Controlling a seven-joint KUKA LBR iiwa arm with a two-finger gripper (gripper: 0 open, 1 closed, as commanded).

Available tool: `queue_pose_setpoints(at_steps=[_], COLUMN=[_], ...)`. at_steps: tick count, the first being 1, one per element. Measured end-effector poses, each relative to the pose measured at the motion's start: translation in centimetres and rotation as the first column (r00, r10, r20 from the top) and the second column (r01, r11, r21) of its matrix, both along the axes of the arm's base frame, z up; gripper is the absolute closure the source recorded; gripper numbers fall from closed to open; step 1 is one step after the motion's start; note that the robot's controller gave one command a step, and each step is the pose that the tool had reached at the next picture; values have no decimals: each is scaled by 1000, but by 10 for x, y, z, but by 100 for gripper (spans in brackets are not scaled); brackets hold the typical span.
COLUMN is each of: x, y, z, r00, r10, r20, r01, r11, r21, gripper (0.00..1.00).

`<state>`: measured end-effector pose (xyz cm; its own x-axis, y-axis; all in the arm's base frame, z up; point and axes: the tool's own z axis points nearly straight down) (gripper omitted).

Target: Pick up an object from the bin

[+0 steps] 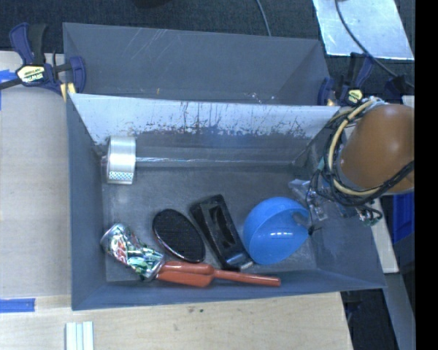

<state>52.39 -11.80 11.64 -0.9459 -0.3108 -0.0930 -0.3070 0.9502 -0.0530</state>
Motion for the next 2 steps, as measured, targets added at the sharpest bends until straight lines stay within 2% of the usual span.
queue_pose_setpoints(at_steps=[2], x=[-1], y=[0], z=[34], r00=[1000], r10=[-1], r20=[2], r01=[1], r11=[1000], r21=[1], gripper=[100])
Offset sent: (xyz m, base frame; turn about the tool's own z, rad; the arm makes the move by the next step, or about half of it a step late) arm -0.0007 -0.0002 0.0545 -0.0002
